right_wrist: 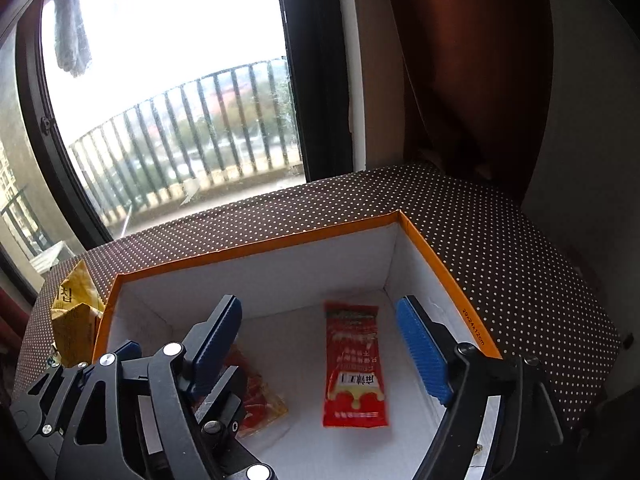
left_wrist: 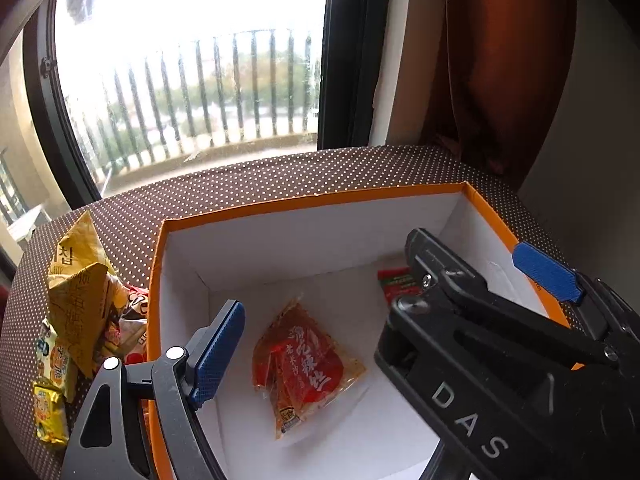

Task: Organize snacks
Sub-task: 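Carry both packs over the orange box and open both tools to drop them, then withdraw both tools from the box back toward the snack pile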

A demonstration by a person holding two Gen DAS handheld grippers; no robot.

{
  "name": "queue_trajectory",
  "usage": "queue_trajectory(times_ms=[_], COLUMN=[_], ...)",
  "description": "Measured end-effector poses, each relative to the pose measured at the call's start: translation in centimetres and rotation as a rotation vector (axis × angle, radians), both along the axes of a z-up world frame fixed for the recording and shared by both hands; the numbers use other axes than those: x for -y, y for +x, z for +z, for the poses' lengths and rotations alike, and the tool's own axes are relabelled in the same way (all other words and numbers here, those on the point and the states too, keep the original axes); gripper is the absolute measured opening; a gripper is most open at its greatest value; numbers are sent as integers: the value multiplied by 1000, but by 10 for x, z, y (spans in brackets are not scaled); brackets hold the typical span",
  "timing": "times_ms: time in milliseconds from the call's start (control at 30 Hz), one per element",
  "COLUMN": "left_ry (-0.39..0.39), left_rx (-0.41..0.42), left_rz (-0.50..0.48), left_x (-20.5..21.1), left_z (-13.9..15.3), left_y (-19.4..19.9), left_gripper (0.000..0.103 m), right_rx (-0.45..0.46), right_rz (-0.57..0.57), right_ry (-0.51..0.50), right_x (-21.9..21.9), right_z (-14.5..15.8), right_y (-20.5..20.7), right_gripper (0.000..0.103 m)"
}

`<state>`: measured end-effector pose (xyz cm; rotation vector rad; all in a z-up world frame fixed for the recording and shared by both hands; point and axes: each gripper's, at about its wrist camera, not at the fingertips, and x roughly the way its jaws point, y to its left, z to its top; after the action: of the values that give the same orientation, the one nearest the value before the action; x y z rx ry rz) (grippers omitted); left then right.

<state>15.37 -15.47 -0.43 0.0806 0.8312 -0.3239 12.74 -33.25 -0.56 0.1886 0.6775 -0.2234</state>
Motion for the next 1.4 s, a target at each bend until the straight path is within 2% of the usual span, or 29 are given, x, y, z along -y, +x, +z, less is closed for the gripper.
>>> queue_trajectory(times_ms=[267, 567, 1067, 1400], left_ry=[-25, -32, -50, -57], left_rx=[74, 175, 284, 327], left_rz=[2, 10, 40, 84], left_x=[-14, -30, -94, -130], left_z=[14, 30, 51, 49], left_y=[-21, -44, -80, -99], left_gripper=[84, 84, 84, 94], right_rx=[17, 73, 143, 182], right_rz=[20, 47, 113, 149], right_ry=[3, -41, -83, -100], right_x=[-15, -43, -110, -146], right_z=[12, 30, 52, 53], right_y=[-15, -43, -76, -93], right_gripper=[90, 90, 95, 100])
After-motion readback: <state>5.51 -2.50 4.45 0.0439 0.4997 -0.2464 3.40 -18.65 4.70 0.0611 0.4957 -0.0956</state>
